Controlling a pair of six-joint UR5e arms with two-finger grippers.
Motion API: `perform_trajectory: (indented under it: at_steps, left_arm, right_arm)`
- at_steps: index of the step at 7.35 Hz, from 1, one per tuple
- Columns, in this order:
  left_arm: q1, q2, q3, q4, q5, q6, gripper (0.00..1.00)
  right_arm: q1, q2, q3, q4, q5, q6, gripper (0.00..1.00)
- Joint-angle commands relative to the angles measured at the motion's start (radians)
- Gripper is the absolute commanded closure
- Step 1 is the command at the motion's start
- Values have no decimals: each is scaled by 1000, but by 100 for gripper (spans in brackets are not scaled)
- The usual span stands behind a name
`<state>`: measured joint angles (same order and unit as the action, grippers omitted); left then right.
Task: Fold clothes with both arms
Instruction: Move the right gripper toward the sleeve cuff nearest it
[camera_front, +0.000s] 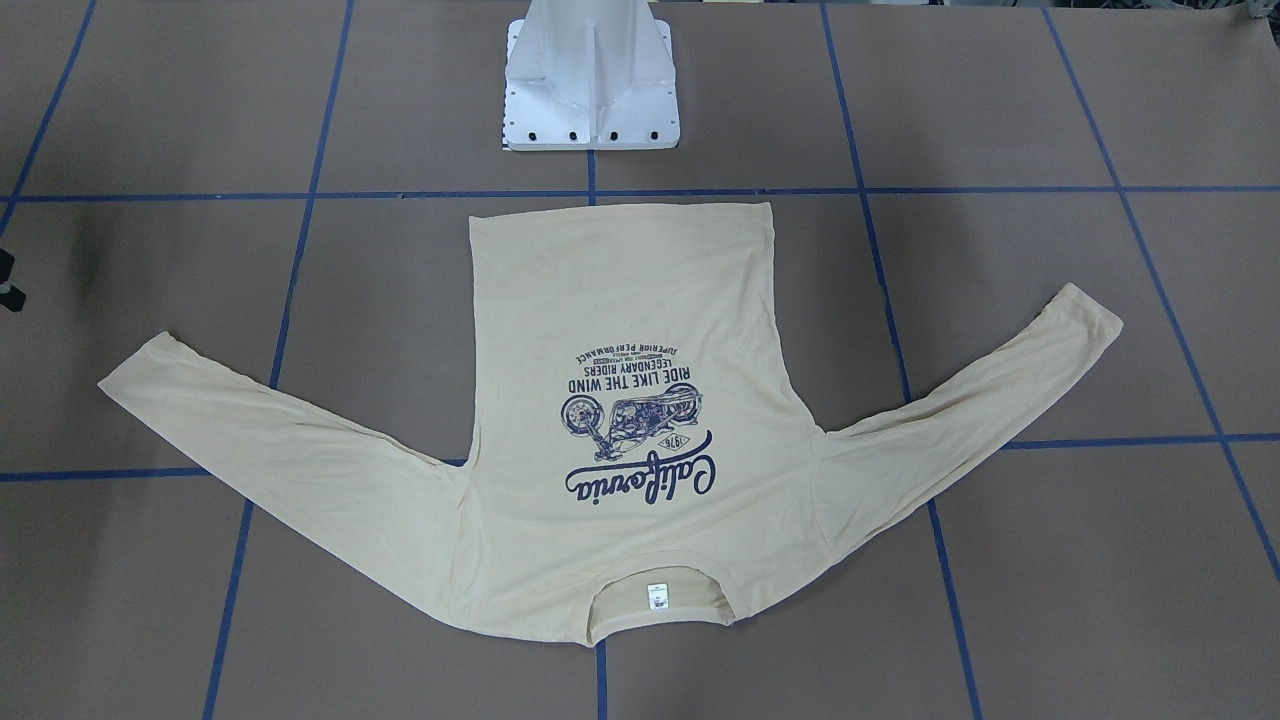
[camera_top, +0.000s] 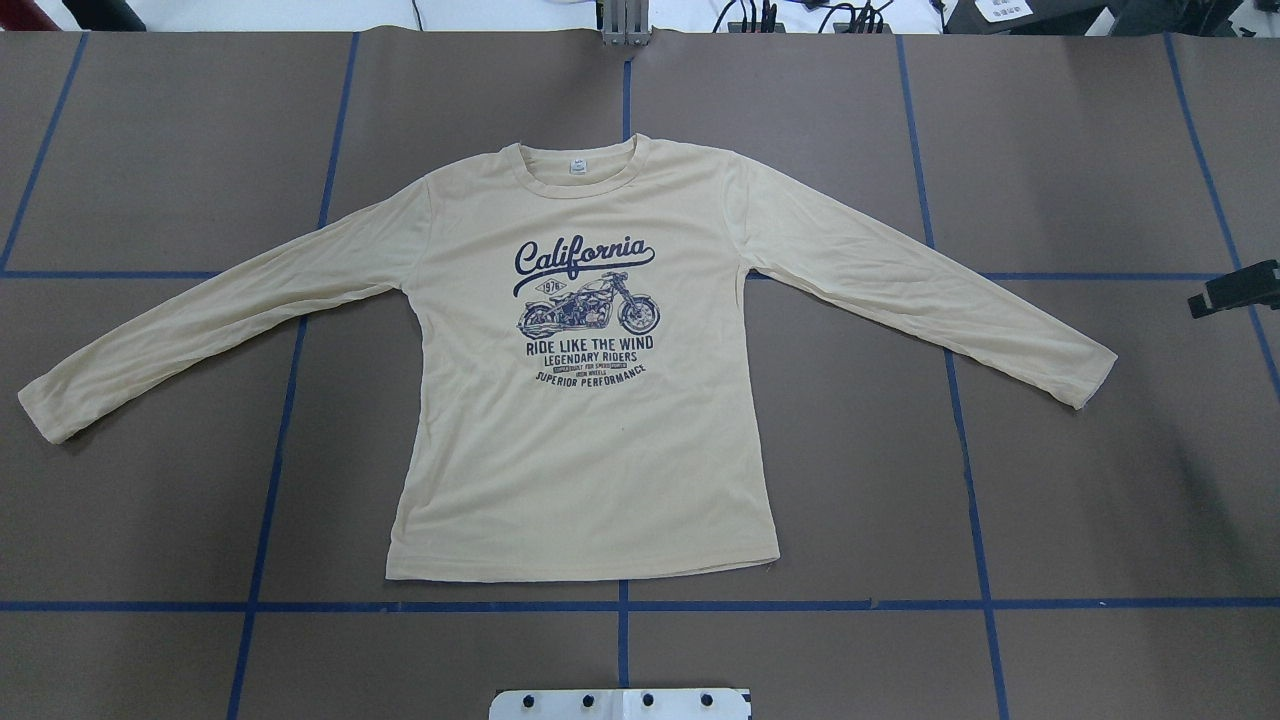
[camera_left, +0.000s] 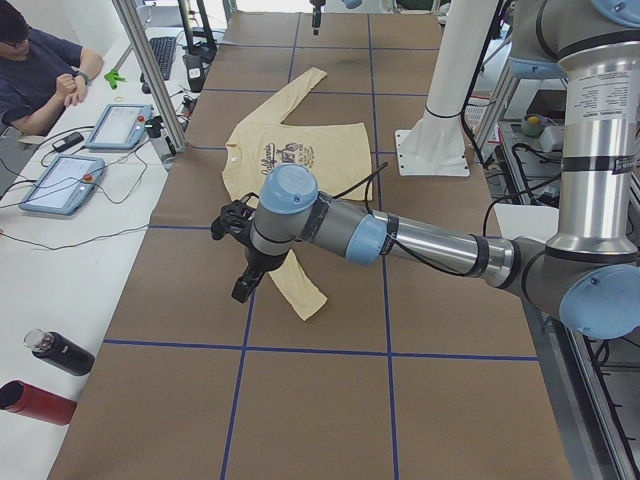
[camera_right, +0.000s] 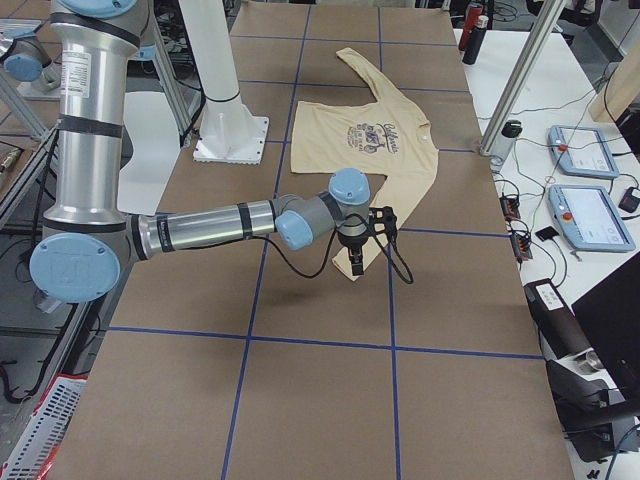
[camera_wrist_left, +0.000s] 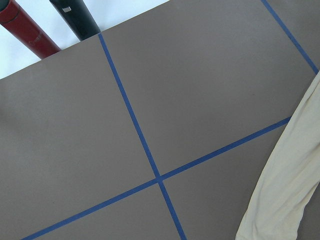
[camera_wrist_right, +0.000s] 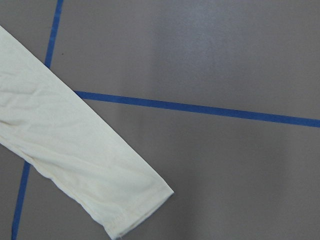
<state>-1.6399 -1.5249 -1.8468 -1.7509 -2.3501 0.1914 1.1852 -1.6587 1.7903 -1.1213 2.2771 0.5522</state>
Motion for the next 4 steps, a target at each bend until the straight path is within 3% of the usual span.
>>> perform_trajectory:
  at_steps: [1, 2, 4]
  left_arm:
    - [0, 0, 1, -1, -3, -1, 0]
    - [0, 3, 1, -1, -3, -1, 0]
    - [0, 6, 1, -1, -3, -1, 0]
  right_arm:
    - [-107, 59, -138, 218, -97, 196, 0]
    - [-145, 60, -143, 268, -117, 307, 1]
    - [-302, 51, -140, 356, -310, 530, 6]
